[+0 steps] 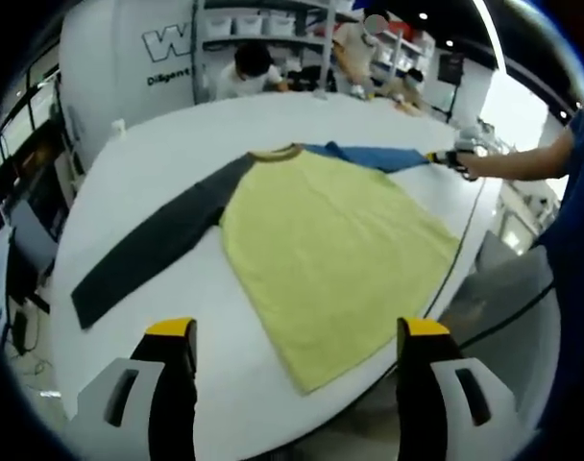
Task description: Fold the garment on the visible template until the final outline fits inside the template.
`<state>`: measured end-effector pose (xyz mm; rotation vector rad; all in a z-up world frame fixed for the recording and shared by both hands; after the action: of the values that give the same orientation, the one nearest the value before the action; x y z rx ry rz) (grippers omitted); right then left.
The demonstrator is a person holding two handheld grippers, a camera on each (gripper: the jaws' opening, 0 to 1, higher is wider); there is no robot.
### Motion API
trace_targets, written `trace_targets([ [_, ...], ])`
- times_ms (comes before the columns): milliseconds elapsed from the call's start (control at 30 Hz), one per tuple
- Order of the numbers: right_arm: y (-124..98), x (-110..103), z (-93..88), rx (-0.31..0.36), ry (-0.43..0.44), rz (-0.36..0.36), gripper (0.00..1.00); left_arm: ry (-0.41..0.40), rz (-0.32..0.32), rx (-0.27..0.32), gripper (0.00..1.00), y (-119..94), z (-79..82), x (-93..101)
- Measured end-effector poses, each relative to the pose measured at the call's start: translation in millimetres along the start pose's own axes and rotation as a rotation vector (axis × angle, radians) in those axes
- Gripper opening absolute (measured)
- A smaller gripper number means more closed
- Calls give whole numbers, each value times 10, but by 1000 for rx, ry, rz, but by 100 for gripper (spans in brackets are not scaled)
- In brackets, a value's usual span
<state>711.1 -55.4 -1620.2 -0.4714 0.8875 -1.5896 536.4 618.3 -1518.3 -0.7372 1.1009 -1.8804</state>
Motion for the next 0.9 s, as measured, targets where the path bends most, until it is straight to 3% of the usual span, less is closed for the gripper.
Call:
trace_targets([
  [100,11,-13,17,6,2,3,12,-2,4,0,81,-12,-11,-33],
  [267,53,8,1,5,6,-4,0,-5,12,-2,81,-48,8,37],
  [533,-35,-14,12,41,35,27,0,-14,17,2,80,-88,7,165],
  [900,-346,-214,213,157,40,130,0,-8,15,33,80,-114,-18,121],
])
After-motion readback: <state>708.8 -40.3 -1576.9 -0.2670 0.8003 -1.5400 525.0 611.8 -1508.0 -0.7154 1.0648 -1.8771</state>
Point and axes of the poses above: the point that each gripper's makers call its tool centre point, and the gripper's own axes: y roughly forward along the fingers, x roughly to its right, z roughly out of its top, the point moved 10 cm from there along -y, roughly backward along the fingers, and after that the axes turned 15 degrees about -x, right-handed, at the moved point
